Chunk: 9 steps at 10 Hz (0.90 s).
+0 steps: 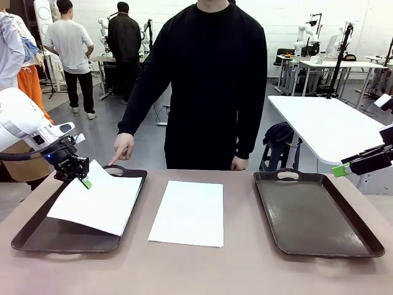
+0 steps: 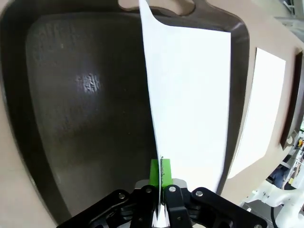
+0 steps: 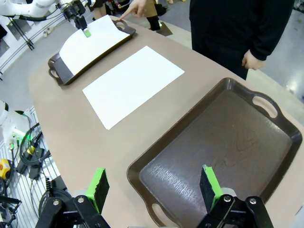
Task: Sort the A4 documents.
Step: Place the A4 Paper in the designated Handle tray.
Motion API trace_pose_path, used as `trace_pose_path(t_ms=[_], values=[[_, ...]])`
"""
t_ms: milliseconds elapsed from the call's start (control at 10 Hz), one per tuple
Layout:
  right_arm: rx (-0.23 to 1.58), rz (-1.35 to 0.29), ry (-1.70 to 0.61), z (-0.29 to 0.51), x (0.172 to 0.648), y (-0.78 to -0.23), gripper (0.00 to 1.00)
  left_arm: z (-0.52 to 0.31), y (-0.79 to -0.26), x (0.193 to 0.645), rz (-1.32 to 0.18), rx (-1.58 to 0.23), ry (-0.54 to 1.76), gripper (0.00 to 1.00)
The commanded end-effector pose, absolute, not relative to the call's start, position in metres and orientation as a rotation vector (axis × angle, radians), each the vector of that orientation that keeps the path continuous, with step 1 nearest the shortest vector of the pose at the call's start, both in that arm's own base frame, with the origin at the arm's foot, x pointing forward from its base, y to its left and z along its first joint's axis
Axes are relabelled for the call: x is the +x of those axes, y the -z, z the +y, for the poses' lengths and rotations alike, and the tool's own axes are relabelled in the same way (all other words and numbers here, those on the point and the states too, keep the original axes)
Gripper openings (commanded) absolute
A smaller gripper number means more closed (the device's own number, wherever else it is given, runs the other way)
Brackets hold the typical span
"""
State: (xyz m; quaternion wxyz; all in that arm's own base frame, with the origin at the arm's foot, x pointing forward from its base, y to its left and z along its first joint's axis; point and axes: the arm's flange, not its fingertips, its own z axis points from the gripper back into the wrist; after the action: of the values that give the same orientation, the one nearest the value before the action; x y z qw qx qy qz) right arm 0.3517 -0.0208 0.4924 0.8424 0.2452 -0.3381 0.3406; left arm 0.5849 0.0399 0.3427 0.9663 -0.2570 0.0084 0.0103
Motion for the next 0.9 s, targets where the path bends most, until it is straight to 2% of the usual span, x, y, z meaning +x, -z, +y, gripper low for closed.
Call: trace_pose_path(t_ms=[0, 700, 800], values=[[0.542, -0.734, -0.728, -0.020, 0.357, -0.490, 1.00, 0.046, -0.355, 0.592, 0.025, -0.479, -0.033, 0.01], [0.542, -0.734, -0.728, -0.020, 0.357, -0.490, 1.00, 0.045, -0.346, 0.584, 0.043, -0.475, -0.050, 0.01], [0.542, -0.734, -0.728, -0.020, 0.357, -0.490, 1.00, 0.045, -0.347, 0.582, 0.055, -0.472, -0.051, 0.20]])
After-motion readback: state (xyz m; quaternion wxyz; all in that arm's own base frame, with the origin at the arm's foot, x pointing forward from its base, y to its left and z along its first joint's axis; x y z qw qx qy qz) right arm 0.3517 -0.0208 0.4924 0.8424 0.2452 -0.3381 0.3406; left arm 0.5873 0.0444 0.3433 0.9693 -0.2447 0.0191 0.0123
